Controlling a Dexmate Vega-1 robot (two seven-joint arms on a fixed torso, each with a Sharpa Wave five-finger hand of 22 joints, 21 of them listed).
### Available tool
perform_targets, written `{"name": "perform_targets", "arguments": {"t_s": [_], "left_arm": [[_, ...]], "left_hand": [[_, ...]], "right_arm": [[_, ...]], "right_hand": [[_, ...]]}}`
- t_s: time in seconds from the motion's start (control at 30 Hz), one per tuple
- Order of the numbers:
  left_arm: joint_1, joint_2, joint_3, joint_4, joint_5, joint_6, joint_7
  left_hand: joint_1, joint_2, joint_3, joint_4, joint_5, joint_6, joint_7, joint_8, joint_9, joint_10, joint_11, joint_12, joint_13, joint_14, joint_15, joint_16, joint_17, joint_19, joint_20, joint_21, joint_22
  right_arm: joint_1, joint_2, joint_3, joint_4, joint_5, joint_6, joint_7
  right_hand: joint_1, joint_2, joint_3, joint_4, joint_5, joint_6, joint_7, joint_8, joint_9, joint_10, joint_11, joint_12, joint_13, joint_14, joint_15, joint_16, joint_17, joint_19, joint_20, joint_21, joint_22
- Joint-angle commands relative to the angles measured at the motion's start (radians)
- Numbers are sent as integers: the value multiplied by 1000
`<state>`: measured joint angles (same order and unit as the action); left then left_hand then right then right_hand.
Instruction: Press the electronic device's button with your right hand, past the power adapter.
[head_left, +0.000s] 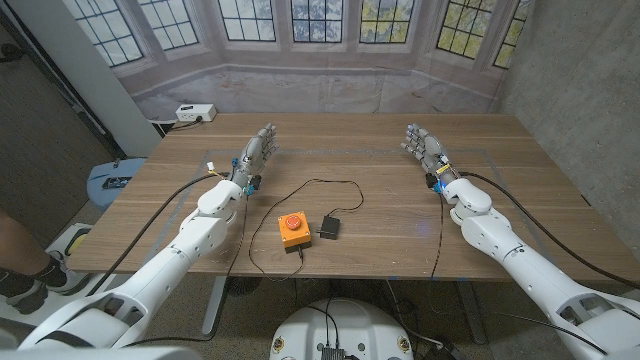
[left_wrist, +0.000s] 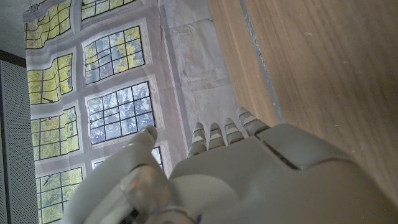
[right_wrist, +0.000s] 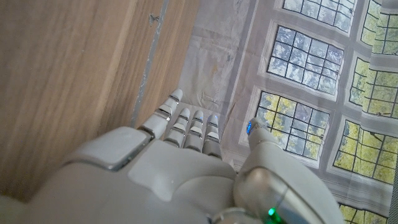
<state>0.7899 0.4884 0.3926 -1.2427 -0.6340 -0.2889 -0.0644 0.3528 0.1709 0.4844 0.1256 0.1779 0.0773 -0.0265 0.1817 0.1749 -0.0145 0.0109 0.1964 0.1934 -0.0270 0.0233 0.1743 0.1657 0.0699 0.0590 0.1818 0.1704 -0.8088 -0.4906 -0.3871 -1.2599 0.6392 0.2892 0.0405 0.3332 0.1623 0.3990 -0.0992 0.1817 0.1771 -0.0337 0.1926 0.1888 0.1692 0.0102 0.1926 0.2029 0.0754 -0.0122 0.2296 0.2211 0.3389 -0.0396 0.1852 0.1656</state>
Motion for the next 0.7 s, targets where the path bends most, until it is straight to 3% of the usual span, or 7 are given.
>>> {"name": "perform_targets", "arguments": {"t_s": [0.03, 0.7], "left_arm": [[-37, -7, 16, 36, 13, -7, -25], [41, 33, -3, -74, 10, -2, 14]], "left_hand": [[17, 5, 8, -4, 6, 8, 3, 6, 3, 0, 0, 5, 2, 8, 9, 6, 4, 8, 1, 8, 5], [20, -1, 15, -15, 4, 12, 6, 5, 3, 4, 2, 6, -1, 9, 10, 4, 2, 8, 1, 9, 4]], "right_arm": [[16, 3, -16, 11, -19, -5, 3], [-23, -43, -21, -95, -54, -27, -27]], "right_hand": [[12, -3, 6, -2, 4, 9, 5, 5, 3, 5, 7, 3, 1, 5, 3, 5, 5, 6, -12, 4, 5], [20, -4, 7, -11, 6, 15, 9, 6, 2, -10, 12, 1, 1, -8, 13, -3, 1, -7, -8, 2, 5]]}}
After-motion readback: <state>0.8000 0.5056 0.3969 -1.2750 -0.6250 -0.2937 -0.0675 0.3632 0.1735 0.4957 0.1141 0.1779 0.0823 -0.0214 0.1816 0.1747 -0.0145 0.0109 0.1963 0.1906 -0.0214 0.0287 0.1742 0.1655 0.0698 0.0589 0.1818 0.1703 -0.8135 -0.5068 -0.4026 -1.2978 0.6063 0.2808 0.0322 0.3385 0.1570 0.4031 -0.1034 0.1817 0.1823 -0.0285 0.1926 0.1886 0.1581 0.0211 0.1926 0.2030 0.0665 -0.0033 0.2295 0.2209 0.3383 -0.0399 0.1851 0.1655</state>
